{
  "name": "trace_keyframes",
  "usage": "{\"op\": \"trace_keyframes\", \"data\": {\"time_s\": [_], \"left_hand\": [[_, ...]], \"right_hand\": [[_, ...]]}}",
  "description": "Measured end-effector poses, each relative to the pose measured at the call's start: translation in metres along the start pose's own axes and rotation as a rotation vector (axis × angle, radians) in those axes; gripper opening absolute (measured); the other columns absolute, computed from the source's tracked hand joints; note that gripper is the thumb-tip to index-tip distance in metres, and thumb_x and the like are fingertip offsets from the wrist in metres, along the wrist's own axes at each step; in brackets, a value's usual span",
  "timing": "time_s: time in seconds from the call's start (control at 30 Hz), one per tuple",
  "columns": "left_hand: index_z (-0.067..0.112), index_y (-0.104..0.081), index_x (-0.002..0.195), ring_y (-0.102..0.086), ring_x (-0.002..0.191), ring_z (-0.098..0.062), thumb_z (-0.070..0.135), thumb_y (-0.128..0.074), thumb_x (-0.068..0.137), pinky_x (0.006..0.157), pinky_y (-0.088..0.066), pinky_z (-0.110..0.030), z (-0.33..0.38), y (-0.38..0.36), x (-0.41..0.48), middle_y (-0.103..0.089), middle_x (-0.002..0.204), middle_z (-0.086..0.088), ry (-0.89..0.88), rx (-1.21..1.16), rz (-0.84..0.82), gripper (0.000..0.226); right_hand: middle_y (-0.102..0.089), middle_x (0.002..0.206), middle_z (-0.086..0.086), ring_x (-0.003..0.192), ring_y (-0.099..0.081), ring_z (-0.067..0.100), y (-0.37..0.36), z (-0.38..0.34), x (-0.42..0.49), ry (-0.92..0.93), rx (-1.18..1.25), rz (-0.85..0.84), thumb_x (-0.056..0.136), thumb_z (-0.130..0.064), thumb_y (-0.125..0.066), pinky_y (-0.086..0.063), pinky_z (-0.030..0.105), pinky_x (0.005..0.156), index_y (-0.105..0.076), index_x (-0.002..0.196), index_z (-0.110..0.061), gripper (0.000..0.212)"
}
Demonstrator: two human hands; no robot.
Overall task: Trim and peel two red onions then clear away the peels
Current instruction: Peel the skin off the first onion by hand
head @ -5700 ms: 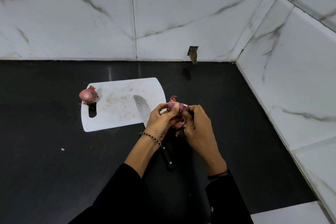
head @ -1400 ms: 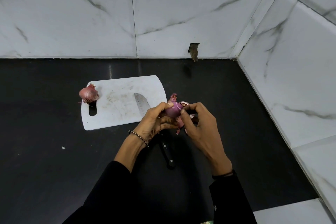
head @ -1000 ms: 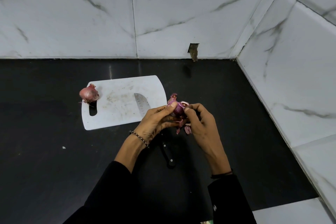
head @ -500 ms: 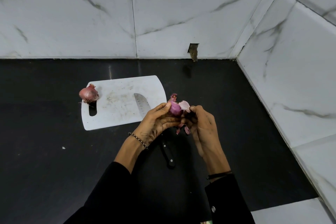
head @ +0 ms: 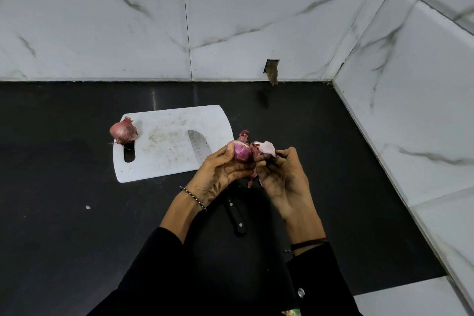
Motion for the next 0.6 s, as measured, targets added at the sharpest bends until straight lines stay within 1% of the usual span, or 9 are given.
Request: {"op": "trace_keyframes", "data": {"time_s": [0.07, 0.17, 0.23, 0.33, 0.4, 0.47, 0.5, 0.53, 0.6], "left_hand": [[-0.005, -0.049, 0.136, -0.064, 0.111, -0.04, 0.03, -0.056, 0.097, 0.096, -0.054, -0.043, 0.0, 0.002, -0.001, -0.063, 0.122, -0.031, 0.004, -0.003, 0.004, 0.053], [-0.004, -0.047, 0.137, -0.067, 0.106, -0.037, 0.029, -0.053, 0.092, 0.093, -0.057, -0.041, 0.001, 0.003, -0.001, -0.066, 0.117, -0.028, 0.001, -0.002, 0.019, 0.057], [-0.002, -0.047, 0.139, -0.065, 0.109, -0.038, 0.026, -0.057, 0.094, 0.092, -0.057, -0.042, 0.002, 0.002, -0.001, -0.064, 0.121, -0.029, -0.002, 0.006, 0.014, 0.054], [0.004, -0.047, 0.142, -0.062, 0.115, -0.039, 0.022, -0.058, 0.094, 0.094, -0.055, -0.044, 0.004, 0.0, -0.002, -0.059, 0.13, -0.028, -0.014, 0.002, -0.027, 0.053], [0.01, -0.048, 0.143, -0.064, 0.113, -0.035, 0.025, -0.054, 0.094, 0.094, -0.055, -0.044, 0.006, -0.003, -0.003, -0.062, 0.129, -0.022, -0.025, 0.025, -0.061, 0.051], [0.013, -0.049, 0.142, -0.067, 0.106, -0.028, 0.03, -0.049, 0.099, 0.093, -0.056, -0.043, 0.008, -0.006, -0.004, -0.068, 0.121, -0.015, -0.031, 0.055, -0.079, 0.046], [0.013, -0.051, 0.139, -0.07, 0.099, -0.023, 0.032, -0.046, 0.101, 0.091, -0.057, -0.042, 0.009, -0.008, -0.005, -0.072, 0.112, -0.01, -0.026, 0.057, -0.075, 0.043], [0.012, -0.055, 0.134, -0.072, 0.09, -0.018, 0.035, -0.045, 0.1, 0.087, -0.059, -0.039, 0.009, -0.009, -0.006, -0.074, 0.101, -0.006, -0.012, 0.047, -0.067, 0.042], [0.012, -0.062, 0.122, -0.071, 0.073, -0.012, 0.041, -0.045, 0.094, 0.072, -0.061, -0.031, 0.007, -0.011, -0.006, -0.074, 0.085, -0.002, 0.018, 0.029, -0.053, 0.043]], "right_hand": [[-0.063, 0.076, 0.01, 0.061, -0.062, 0.015, 0.006, -0.004, 0.0, 0.013, -0.054, 0.012, 0.092, -0.011, -0.055, -0.056, 0.022, 0.058, -0.065, 0.094, 0.002, 0.017], [-0.068, 0.073, 0.007, 0.061, -0.065, 0.012, 0.012, -0.018, -0.006, 0.147, -0.326, 0.057, 0.094, -0.011, -0.058, -0.055, 0.022, 0.055, -0.068, 0.086, -0.005, 0.014], [-0.07, 0.071, 0.003, 0.061, -0.066, 0.011, 0.013, -0.03, -0.009, 0.263, -0.506, 0.09, 0.092, -0.011, -0.064, -0.052, 0.021, 0.053, -0.069, 0.089, -0.005, 0.008], [-0.074, 0.085, -0.002, 0.075, -0.069, 0.01, 0.014, -0.045, -0.012, 0.439, -0.754, 0.12, 0.087, -0.014, -0.075, -0.055, 0.022, 0.066, -0.071, 0.097, -0.01, 0.011], [-0.074, 0.094, -0.004, 0.086, -0.071, 0.01, 0.011, -0.05, -0.013, 0.522, -0.901, 0.096, 0.088, -0.017, -0.076, -0.056, 0.027, 0.075, -0.072, 0.1, -0.017, 0.013], [-0.074, 0.098, -0.007, 0.091, -0.071, 0.01, 0.005, -0.05, -0.016, 0.568, -1.023, 0.041, 0.092, -0.02, -0.07, -0.058, 0.031, 0.079, -0.073, 0.103, -0.023, 0.012], [-0.074, 0.099, -0.008, 0.092, -0.071, 0.009, 0.001, -0.049, -0.018, 0.588, -1.067, 0.018, 0.095, -0.02, -0.067, -0.058, 0.031, 0.08, -0.073, 0.106, -0.024, 0.013], [-0.073, 0.099, -0.009, 0.093, -0.07, 0.006, -0.004, -0.049, -0.02, 0.611, -1.103, 0.001, 0.098, -0.017, -0.063, -0.057, 0.026, 0.079, -0.073, 0.108, -0.024, 0.016], [-0.071, 0.1, -0.01, 0.09, -0.067, -0.003, -0.018, -0.048, -0.028, 0.671, -1.163, -0.056, 0.1, -0.012, -0.058, -0.053, 0.013, 0.073, -0.072, 0.113, -0.019, 0.02]]}}
Point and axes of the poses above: each hand's wrist, its own x-axis towards the middle knuckle, its own y-axis out of the back of the hand, z = x × y, the point moved 10 cm from there along x, towards the middle knuckle
